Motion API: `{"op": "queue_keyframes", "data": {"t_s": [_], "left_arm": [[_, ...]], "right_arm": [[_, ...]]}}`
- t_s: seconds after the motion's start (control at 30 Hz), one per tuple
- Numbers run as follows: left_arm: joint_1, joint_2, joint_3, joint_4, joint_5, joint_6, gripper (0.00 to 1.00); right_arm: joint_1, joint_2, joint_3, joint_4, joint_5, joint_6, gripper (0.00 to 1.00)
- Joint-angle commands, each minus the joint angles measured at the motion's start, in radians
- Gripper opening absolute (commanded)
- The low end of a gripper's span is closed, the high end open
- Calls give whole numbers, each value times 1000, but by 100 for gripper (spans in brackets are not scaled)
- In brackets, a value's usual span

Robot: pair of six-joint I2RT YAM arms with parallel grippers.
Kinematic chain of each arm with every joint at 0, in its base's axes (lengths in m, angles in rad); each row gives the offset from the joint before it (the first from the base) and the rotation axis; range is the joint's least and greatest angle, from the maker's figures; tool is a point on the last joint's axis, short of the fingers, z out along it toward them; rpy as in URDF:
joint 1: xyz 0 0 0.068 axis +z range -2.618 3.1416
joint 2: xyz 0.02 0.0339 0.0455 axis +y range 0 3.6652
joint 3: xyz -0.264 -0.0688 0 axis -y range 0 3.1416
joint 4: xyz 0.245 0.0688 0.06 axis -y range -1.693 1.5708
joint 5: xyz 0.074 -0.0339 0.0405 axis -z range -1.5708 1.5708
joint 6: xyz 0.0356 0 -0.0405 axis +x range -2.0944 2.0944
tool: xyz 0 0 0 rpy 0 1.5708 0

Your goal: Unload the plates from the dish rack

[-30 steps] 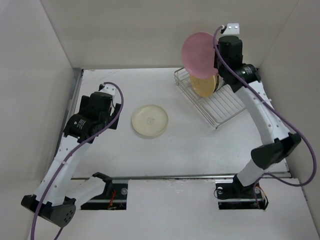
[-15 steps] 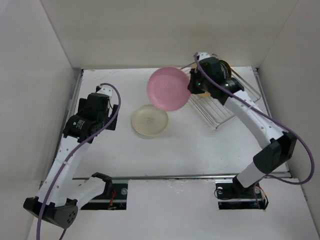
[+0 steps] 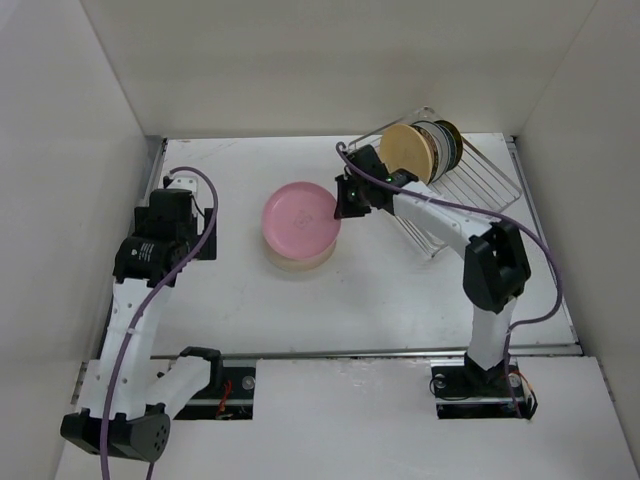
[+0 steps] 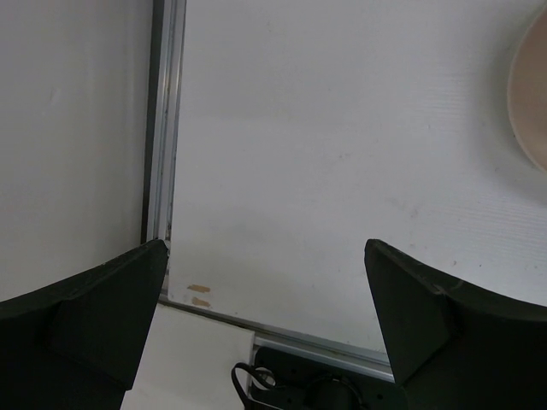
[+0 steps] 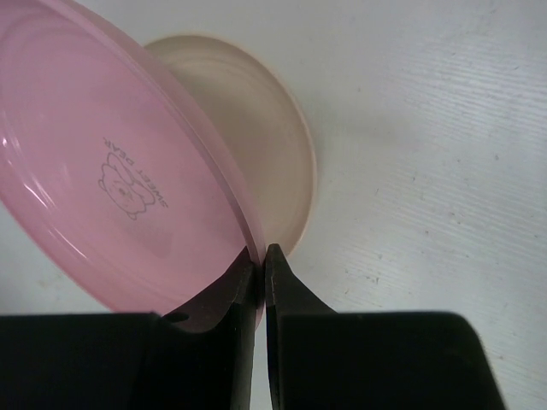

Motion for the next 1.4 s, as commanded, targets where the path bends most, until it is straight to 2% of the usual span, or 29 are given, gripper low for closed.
{"op": "queue_keyframes", "data": {"t_s": [0.0,0.17,0.2,0.27,0.33,0.43,0.53,0.93,1.37], "left_arm": [[36,-4,22,-10,23,-11,100],[55,5,33,-10,23,-11,100],[55,5,33,-10,23,-11,100],[64,5,33,-10,23,-11,100],[64,14,42,-10,23,-11,100],[75,24,64,-10,23,-11,100],[93,34,83,-10,23,-11,100],[133,53,107,-10,32,-11,100],[151,62,107,-10,12,-11,100]], "right_arm": [[9,48,75,62,-43,45,0],[18,131,118,38,-43,54,0],[18,140,118,24,-43,54,9],[18,154,118,15,-43,54,20],[18,163,118,-6,-33,42,37],[28,163,118,-19,-23,13,55],[37,163,130,-57,4,0,61],[37,232,192,-79,99,-27,60],[74,306,173,-30,213,-104,60]]}}
